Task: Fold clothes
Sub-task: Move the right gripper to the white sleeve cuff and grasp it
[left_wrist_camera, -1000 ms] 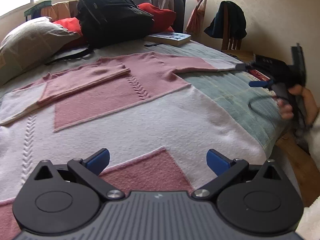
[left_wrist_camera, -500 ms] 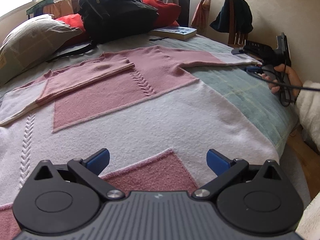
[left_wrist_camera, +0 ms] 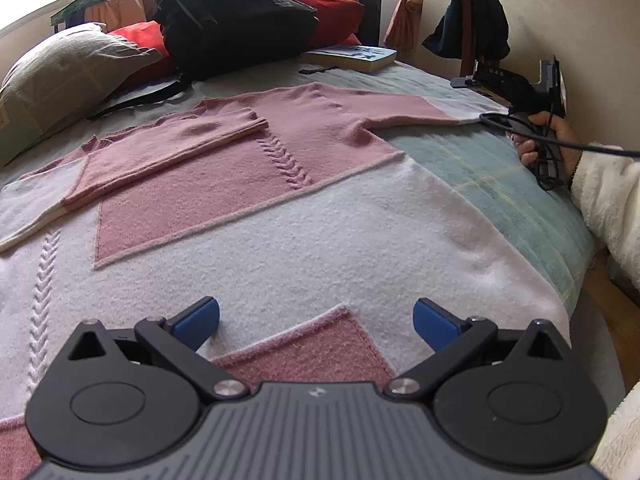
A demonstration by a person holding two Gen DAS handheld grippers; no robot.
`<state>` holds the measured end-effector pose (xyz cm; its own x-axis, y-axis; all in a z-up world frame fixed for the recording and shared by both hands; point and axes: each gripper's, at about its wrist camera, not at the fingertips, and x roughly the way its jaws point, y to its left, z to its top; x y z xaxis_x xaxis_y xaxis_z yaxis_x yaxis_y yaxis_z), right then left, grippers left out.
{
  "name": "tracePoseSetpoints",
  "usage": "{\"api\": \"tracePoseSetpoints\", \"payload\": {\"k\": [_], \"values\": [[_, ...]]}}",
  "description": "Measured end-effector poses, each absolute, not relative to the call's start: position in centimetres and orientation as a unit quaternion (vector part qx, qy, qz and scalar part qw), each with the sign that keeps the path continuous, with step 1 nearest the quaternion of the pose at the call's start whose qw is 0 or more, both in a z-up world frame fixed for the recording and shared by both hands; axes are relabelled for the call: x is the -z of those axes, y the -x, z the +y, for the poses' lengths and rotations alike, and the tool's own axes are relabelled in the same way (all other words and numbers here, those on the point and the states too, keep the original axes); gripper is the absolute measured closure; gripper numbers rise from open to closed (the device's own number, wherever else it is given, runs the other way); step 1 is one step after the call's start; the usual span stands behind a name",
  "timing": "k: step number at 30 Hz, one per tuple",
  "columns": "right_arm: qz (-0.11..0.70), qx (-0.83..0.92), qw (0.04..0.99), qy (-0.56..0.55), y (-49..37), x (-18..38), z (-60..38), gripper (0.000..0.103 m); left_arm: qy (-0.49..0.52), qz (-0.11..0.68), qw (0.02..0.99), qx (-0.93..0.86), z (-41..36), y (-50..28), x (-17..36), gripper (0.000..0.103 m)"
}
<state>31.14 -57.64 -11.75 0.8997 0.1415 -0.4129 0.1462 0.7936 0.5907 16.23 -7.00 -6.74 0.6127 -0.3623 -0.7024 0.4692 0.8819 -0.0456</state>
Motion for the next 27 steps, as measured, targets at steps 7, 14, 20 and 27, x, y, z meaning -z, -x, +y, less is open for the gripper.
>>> {"api": "tracePoseSetpoints", "payload": {"k": [7,14,20,27], "values": [[0.213,-0.005,0.924,-0.318,-32.4,11.1,-57.6,0.0,-0.075,0.373,0.895,0.234,-7.2,-16.0,6.7,0.001],[0.184,-0.017,0.928,-0.323,-31.9,9.9,-57.2,0.0,-0.07,0.373,0.896,0.233,-6.6,-15.9,6.5,0.001],[0.165,-0.029,0.932,-0.322,-31.6,7.4,-55.8,0.0,-0.067,0.363,0.9,0.231,-5.7,-15.0,5.7,0.001],[0.162,-0.044,0.937,-0.307,-31.5,3.7,-52.2,0.0,-0.066,0.353,0.903,0.234,-3.5,-13.0,4.5,0.001]]}}
